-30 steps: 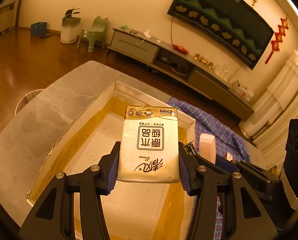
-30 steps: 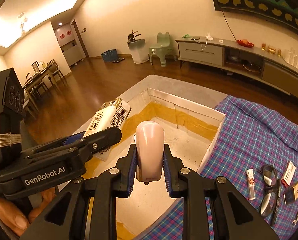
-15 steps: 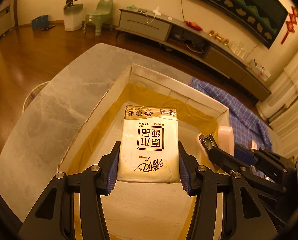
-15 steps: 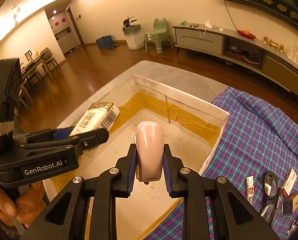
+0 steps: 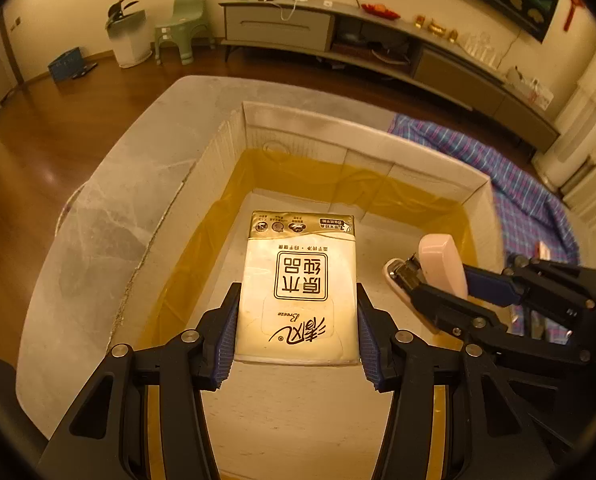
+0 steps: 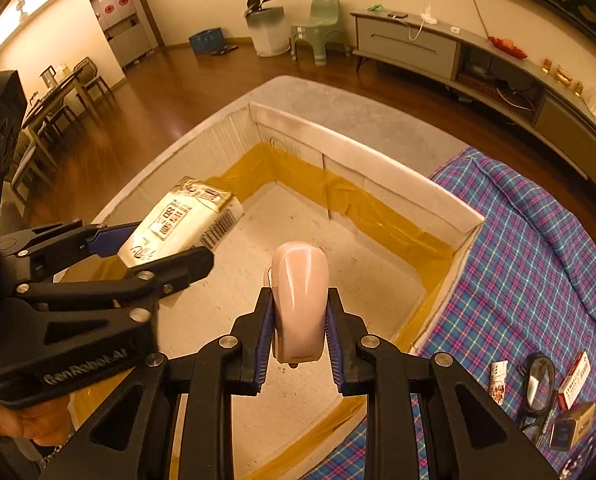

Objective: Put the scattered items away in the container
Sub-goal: 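Open the left gripper dropping the package while the right gripper releases the stapler into the box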

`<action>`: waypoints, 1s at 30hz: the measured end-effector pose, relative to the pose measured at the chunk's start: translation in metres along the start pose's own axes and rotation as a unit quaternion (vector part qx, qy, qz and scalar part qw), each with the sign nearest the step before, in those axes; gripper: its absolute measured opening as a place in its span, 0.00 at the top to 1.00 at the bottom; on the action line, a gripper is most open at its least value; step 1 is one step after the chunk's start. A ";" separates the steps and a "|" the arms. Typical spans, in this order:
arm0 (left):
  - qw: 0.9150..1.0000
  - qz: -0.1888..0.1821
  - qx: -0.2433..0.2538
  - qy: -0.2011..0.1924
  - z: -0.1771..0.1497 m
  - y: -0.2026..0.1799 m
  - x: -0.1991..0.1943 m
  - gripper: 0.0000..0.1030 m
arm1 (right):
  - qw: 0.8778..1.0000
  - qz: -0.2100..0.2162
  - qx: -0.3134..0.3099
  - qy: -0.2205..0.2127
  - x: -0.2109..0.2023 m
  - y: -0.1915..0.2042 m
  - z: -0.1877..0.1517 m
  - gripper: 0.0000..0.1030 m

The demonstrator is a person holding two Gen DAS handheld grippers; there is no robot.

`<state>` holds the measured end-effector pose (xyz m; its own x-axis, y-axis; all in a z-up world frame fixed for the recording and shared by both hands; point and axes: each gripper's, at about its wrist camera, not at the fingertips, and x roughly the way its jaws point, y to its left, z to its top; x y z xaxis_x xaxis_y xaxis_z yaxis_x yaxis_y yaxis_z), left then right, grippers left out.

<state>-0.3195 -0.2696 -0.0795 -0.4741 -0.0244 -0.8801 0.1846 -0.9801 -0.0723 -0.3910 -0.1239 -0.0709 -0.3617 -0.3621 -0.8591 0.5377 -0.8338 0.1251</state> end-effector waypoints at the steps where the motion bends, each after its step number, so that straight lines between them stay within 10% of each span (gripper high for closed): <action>1: 1.000 0.004 0.004 0.004 0.000 0.001 0.004 0.48 | 1.000 -0.003 -0.003 0.006 0.003 0.000 0.000 0.75; 18: 0.993 0.061 0.048 0.087 0.013 -0.001 0.049 0.47 | 0.989 -0.029 -0.095 0.112 0.038 0.014 0.013 0.75; 30: 0.991 0.054 0.028 0.119 0.014 0.011 0.062 0.45 | 0.989 -0.031 -0.099 0.107 0.033 0.007 0.012 0.74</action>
<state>-0.3586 -0.2848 -0.1284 -0.2367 -0.0883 -0.9676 0.1721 -0.9839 0.0477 -0.4084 -0.1473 -0.0924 -0.2403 -0.1992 -0.9500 0.6654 -0.7464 -0.0119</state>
